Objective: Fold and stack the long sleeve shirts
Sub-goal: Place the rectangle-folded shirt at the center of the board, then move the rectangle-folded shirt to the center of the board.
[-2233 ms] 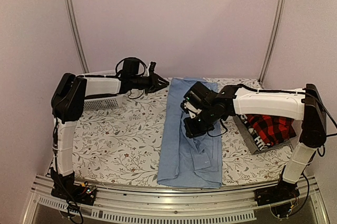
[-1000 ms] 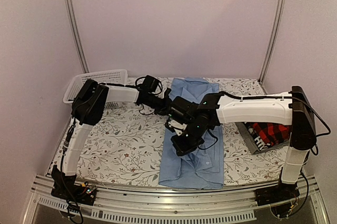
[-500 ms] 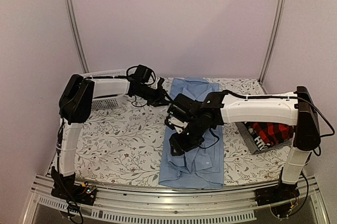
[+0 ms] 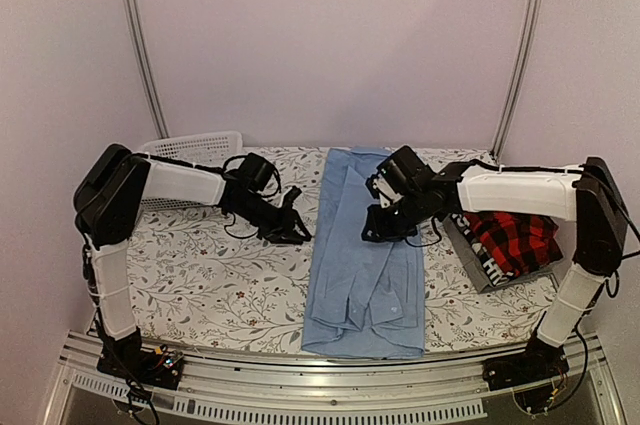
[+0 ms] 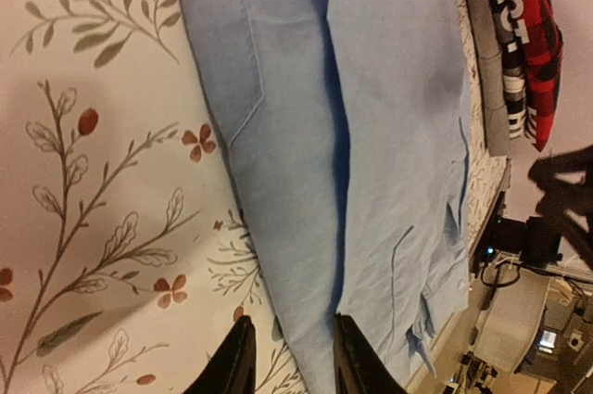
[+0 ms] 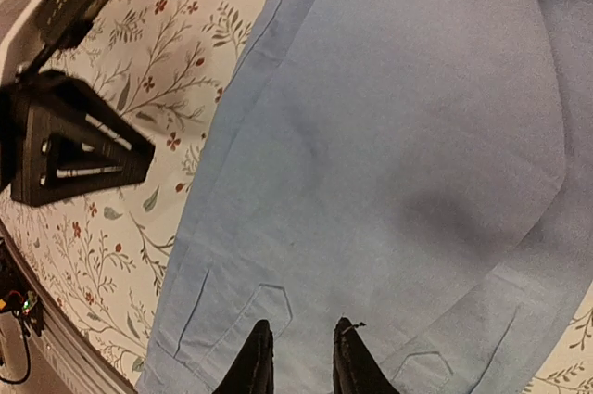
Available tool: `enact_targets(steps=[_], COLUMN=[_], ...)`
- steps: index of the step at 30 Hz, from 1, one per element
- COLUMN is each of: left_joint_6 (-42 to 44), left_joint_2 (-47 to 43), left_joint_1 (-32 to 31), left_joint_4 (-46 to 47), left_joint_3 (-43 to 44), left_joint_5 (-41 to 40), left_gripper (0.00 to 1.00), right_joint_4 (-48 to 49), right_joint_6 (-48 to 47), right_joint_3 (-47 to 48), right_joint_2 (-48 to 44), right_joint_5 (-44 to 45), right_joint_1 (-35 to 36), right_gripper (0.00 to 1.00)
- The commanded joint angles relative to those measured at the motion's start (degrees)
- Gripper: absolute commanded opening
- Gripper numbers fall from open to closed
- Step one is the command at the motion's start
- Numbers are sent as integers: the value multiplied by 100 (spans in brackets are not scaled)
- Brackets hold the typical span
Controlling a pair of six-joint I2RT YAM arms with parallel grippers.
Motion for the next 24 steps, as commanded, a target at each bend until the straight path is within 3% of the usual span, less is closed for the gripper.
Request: enact_targets(steps=[1,7,11,24], left_joint_6=[-31,-11,11,-28], left_joint_2=[-501,-515,-257,315], left_joint_1=[-137,-299,-284,-139], left_joint_4=[242,379,384,163], left_joint_3=[-614,-911,-554,466], left_joint_5=[-240,-382,-773,-907], left_gripper=[33,43,43,40], right_joint_4=[1014,1406,1538,1743], right_joint_6=[-51,-222,-360,-5], right_joint_3=[157,838,1606,3894], right_joint_2=[508,1306,1882,4147], right_joint_5=[129,-187,-436,-1480], right_joint_1=[-520,-1128,-1378,-2019], right_gripper=[22,23,23,23])
